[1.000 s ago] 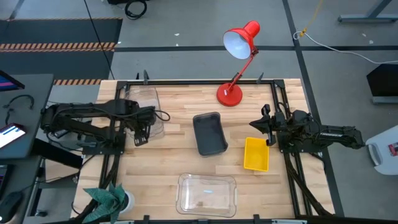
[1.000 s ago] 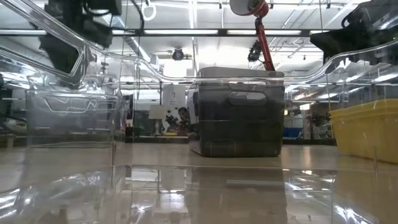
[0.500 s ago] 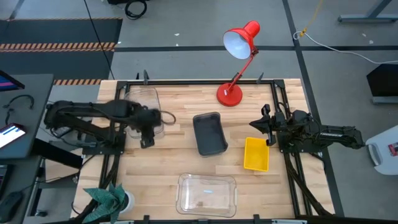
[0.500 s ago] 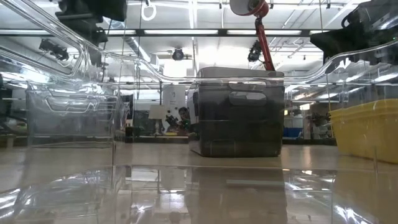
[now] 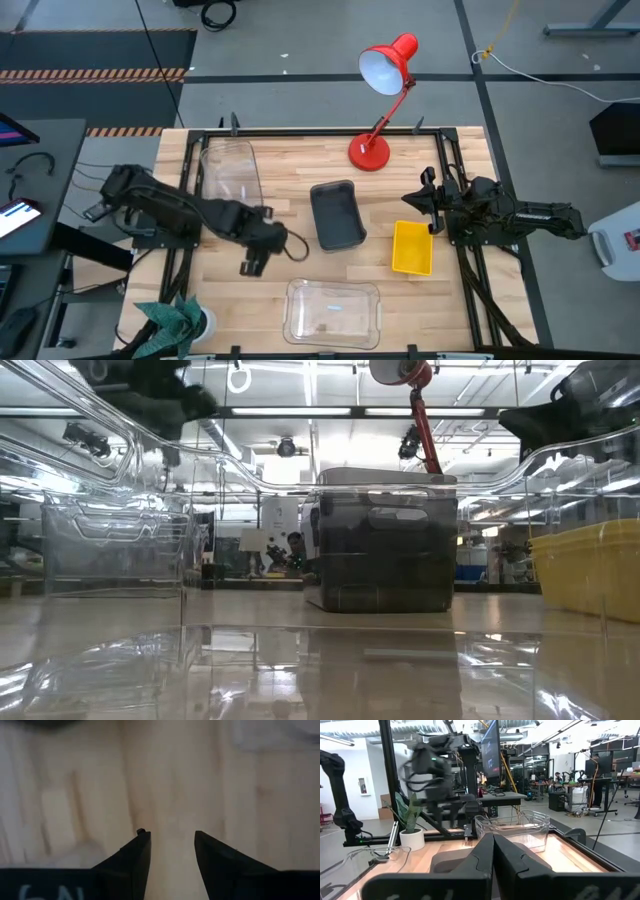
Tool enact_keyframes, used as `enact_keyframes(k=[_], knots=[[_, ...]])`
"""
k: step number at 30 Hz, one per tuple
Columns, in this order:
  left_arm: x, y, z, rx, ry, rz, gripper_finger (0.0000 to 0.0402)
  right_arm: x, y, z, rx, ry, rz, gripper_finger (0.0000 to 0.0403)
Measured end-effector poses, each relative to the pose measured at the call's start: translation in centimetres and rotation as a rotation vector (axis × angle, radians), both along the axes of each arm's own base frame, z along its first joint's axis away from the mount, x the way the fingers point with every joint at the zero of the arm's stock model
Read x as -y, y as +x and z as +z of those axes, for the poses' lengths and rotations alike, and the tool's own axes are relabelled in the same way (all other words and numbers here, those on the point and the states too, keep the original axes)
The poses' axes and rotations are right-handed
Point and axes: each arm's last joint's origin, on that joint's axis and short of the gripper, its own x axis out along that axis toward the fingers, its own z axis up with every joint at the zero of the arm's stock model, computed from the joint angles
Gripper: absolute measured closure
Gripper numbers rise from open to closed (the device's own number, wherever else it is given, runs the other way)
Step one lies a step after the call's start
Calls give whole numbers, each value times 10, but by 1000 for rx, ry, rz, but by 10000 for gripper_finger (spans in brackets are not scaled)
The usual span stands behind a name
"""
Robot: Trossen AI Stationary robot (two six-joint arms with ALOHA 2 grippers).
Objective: Stack baskets by color
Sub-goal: Stack the bottom transparent bin on the top transparent bin
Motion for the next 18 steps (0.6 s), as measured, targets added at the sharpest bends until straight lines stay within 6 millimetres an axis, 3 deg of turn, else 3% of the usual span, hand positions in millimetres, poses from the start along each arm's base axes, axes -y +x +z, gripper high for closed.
enact_keyframes(k=[8,18], knots=[[48,19,4,120,69,-333,242,0,0,0,4,-1,0,386],[75,11,2,176,236,-587,241,0,0,1,10,-2,0,386]])
